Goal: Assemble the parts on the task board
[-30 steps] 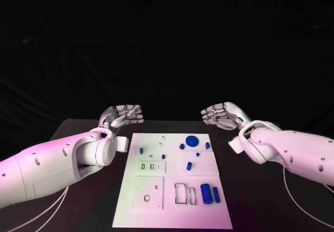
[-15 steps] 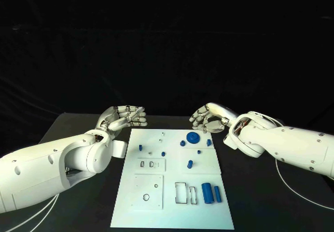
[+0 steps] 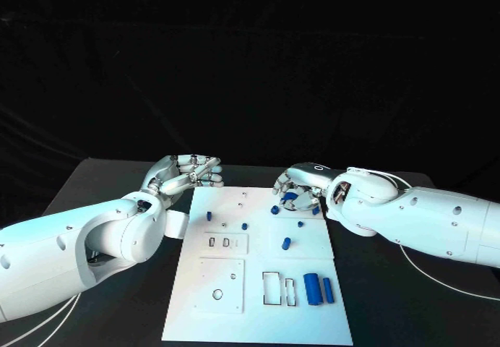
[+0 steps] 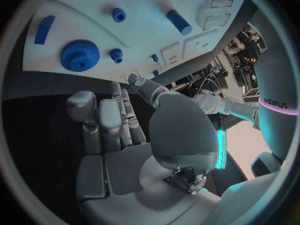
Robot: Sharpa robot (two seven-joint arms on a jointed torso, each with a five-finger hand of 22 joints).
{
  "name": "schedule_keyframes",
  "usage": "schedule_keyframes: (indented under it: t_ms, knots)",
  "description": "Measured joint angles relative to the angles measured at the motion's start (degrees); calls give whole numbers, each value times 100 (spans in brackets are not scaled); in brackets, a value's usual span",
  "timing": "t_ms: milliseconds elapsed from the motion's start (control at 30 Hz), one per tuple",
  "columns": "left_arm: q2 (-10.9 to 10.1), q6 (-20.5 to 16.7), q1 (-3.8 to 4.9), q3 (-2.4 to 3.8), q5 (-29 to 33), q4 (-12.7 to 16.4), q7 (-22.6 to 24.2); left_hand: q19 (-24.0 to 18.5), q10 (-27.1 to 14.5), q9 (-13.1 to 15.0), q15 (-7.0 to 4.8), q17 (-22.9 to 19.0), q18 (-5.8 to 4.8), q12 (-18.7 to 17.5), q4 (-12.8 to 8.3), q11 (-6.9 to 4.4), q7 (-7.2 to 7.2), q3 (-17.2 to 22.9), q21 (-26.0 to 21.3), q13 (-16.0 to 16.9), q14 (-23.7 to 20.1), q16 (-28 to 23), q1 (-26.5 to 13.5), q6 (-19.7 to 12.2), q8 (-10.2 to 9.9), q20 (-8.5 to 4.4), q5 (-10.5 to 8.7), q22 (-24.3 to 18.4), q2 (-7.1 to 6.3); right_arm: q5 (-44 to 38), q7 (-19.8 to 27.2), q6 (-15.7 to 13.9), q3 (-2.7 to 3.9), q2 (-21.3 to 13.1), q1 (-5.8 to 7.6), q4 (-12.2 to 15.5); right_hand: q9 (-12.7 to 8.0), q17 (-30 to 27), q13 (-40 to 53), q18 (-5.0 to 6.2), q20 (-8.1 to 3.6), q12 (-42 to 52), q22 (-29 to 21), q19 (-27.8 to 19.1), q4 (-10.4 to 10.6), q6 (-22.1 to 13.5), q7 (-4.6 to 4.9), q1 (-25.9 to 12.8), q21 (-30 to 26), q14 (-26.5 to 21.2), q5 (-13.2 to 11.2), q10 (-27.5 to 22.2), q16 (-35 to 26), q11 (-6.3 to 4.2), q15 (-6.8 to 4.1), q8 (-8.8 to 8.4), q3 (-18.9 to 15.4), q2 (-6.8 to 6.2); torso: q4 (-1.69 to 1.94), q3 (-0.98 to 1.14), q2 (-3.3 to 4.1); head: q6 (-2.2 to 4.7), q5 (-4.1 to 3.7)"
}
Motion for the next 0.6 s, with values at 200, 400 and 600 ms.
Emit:
schedule_keyframes:
  t_ms: [200,400,600]
  knots:
    - [-15,18,25,3,-15,35,-29,5,0,0,0,12,-1,0,0,0,0,0,0,0,0,0,-9,0,0,5,0,3,-9,-291,-193,121,-3,68,-29,-38,35,390,0,-88,39,0,569,207,39,-20,19,19,376,18,-18,-113,414,21,18,0,-9,-22,18,-18,52,4,-4]
    - [-39,35,36,7,-20,64,-56,21,-1,-1,0,25,-1,-22,0,0,0,0,0,-1,0,0,-31,0,0,21,0,5,-31,-488,-389,218,-3,123,-62,-61,55,511,6,-89,53,0,827,336,72,-20,20,6,538,18,-21,-154,534,22,17,0,-41,-82,27,-31,85,-17,8]
    - [-42,44,43,11,-20,71,-83,20,-1,-1,0,34,-2,-22,0,1,0,0,0,-1,0,0,-31,0,0,21,0,5,-31,-600,-515,284,-3,159,-96,-66,92,708,37,-176,39,1,1117,473,104,20,3,6,731,18,-21,-154,724,22,17,0,-39,-82,31,-41,103,-12,10]
